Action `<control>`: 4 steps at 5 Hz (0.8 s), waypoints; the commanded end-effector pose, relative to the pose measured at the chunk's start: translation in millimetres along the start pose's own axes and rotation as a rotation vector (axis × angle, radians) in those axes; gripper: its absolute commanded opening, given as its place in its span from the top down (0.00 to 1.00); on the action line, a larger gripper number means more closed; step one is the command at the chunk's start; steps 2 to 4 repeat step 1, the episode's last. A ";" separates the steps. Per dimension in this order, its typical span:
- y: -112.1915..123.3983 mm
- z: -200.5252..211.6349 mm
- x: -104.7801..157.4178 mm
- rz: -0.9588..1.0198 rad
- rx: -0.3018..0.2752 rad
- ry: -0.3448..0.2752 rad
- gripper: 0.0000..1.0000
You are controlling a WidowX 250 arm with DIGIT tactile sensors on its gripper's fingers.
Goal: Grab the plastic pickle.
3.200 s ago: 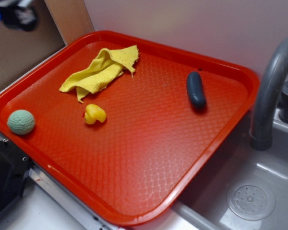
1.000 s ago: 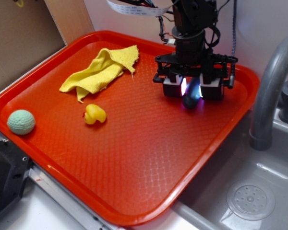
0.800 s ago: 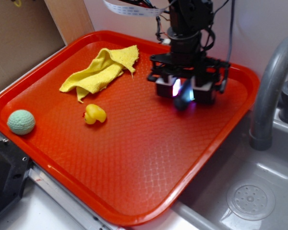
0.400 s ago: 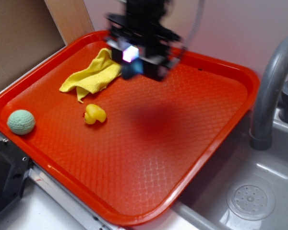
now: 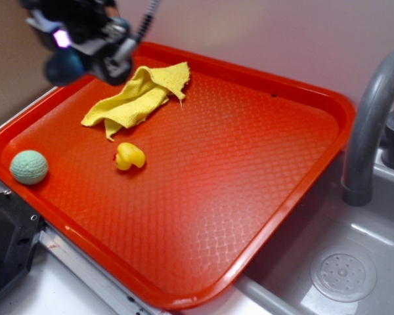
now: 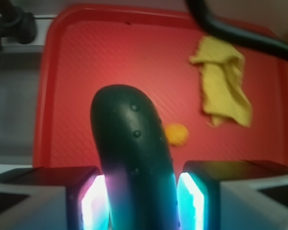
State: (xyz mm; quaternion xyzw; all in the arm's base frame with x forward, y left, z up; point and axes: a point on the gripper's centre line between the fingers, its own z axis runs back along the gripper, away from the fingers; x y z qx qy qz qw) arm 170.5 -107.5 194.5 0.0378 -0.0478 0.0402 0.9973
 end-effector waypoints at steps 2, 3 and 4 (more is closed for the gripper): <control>8.8 3.6 7.6 0.057 -0.093 0.051 1.00; 8.8 3.6 7.6 0.057 -0.093 0.051 1.00; 8.8 3.6 7.6 0.057 -0.093 0.051 1.00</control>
